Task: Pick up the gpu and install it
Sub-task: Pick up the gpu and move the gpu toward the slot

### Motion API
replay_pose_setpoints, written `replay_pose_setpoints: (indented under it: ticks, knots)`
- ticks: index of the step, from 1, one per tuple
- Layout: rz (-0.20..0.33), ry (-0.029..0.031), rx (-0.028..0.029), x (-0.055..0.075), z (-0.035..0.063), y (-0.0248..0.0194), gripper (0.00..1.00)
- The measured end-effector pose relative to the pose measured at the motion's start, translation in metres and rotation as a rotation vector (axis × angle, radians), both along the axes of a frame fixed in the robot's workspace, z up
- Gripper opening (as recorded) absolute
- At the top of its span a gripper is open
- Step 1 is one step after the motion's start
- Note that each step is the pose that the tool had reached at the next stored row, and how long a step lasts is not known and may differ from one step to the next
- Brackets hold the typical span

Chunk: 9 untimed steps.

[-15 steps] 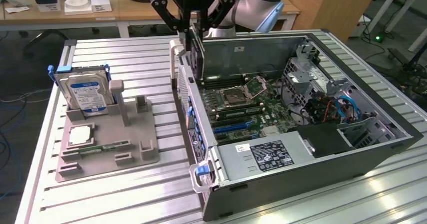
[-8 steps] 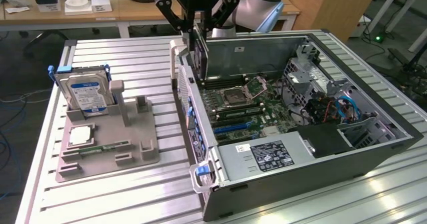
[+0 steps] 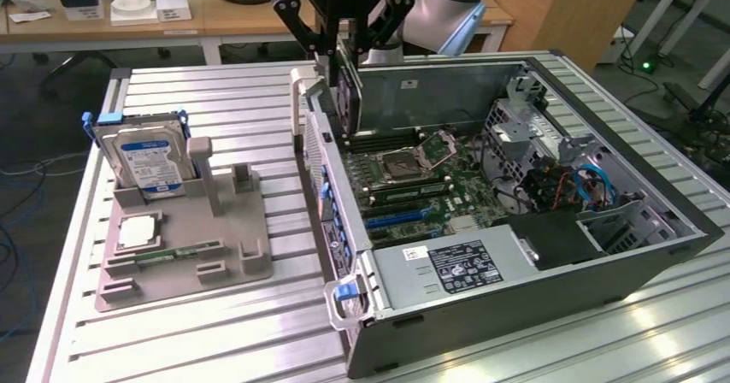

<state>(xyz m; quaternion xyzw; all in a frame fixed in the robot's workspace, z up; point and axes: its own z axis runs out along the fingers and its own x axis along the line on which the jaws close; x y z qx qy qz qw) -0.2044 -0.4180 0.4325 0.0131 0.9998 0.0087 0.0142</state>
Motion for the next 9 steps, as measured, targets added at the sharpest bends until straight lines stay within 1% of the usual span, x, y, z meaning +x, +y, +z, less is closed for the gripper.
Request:
replay_pose_setpoints:
  ticks: [9]
  knots:
    - [0.000,0.0000,0.0001,0.0062,0.0000,0.0000,0.27]
